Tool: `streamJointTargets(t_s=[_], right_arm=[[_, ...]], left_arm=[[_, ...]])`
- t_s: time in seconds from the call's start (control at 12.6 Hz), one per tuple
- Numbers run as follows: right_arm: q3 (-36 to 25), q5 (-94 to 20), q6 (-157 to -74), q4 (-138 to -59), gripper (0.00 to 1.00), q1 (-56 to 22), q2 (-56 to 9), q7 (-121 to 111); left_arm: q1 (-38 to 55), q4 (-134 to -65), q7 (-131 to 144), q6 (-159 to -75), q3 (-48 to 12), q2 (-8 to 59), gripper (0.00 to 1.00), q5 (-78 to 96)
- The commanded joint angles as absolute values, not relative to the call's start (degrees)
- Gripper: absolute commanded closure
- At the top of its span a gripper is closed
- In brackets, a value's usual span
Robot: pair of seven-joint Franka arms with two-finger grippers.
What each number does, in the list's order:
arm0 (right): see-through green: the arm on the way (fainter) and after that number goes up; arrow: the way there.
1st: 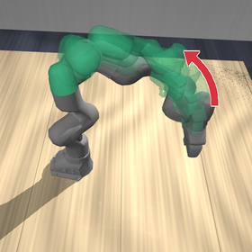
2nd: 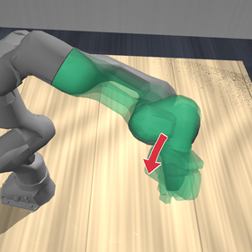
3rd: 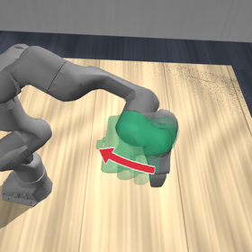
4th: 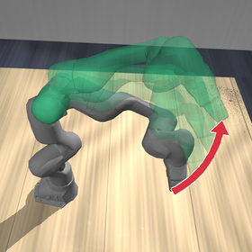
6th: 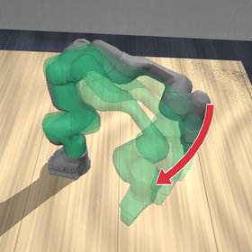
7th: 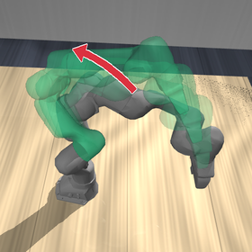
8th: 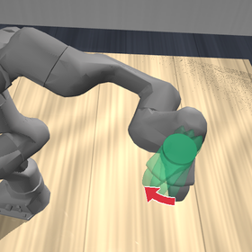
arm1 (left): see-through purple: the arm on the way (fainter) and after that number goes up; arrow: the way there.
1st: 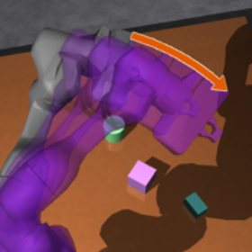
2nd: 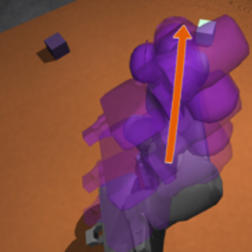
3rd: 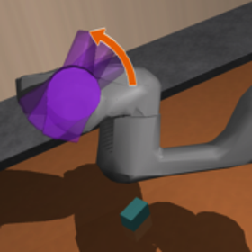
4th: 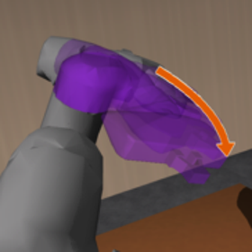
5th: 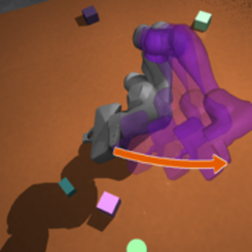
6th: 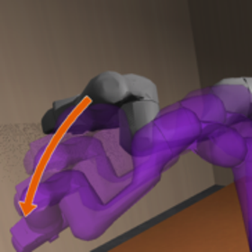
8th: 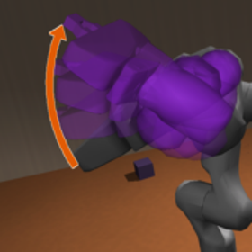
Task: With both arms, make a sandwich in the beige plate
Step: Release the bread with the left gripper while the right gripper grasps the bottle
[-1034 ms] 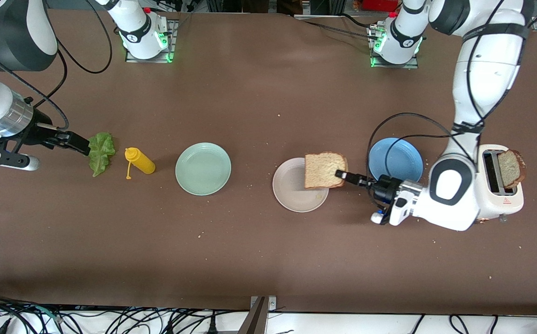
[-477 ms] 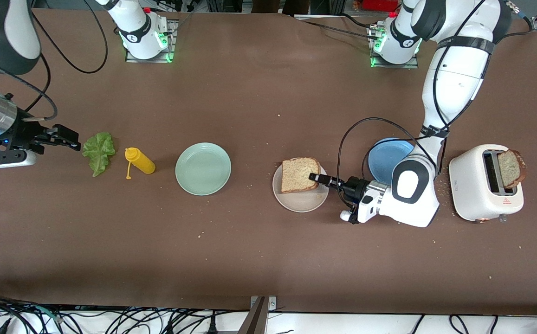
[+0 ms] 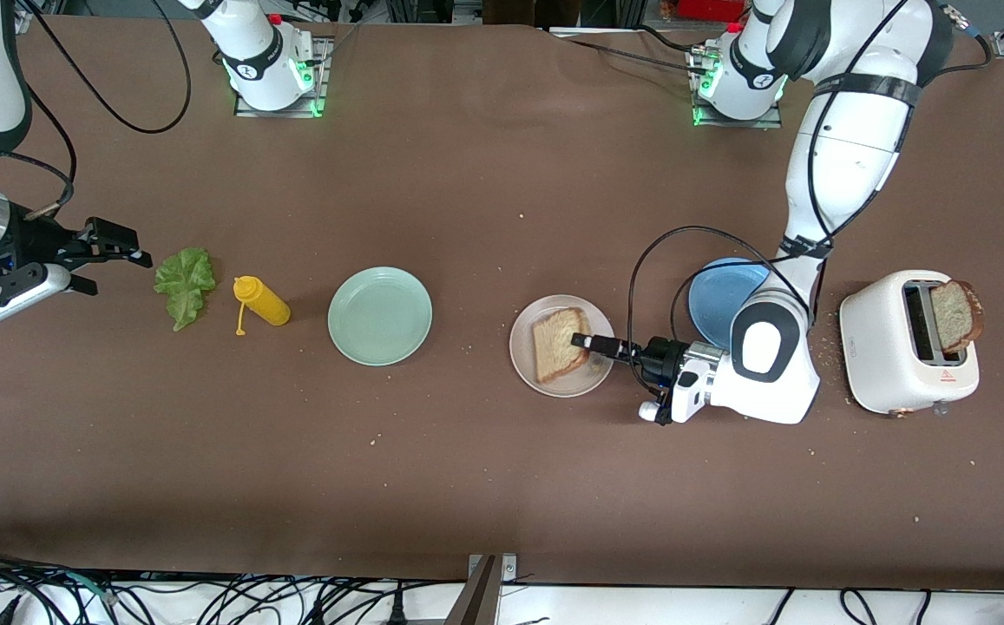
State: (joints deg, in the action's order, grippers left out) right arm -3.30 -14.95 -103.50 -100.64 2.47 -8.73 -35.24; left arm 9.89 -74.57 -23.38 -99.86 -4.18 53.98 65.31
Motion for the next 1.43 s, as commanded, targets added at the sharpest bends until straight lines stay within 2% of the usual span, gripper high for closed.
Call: streamJointTargets(t_s=[0.0,0.24,0.56,0.95,1.35], right_arm=[[-3.5,-18.5,-106.7,-104.9,0.00,2.6,-8.1,-42.7],[-3.5,-22.0,-108.6,-108.3,0.00,2.6,-7.8,-48.7],[-4.7,-29.5,-111.1,-113.7,0.01,2.7,-7.6,-59.7],[-7.5,-35.9,-113.6,-118.0,0.01,2.7,-9.3,-78.6],[-11.7,-48.7,-112.9,-119.7,0.01,2.9,-16.3,-101.0]], left_arm=[[11.9,-73.7,-23.8,-101.9,-3.4,54.7,0.00,67.2],[11.4,-73.7,-23.6,-101.9,-2.2,54.2,0.00,64.8],[8.4,-73.3,-14.5,-100.7,-1.3,52.3,0.00,52.2],[0.0,-73.0,-4.4,-86.5,-0.8,44.1,0.00,37.0],[-3.3,-73.0,-4.9,-81.0,0.0,35.7,0.00,7.7]])
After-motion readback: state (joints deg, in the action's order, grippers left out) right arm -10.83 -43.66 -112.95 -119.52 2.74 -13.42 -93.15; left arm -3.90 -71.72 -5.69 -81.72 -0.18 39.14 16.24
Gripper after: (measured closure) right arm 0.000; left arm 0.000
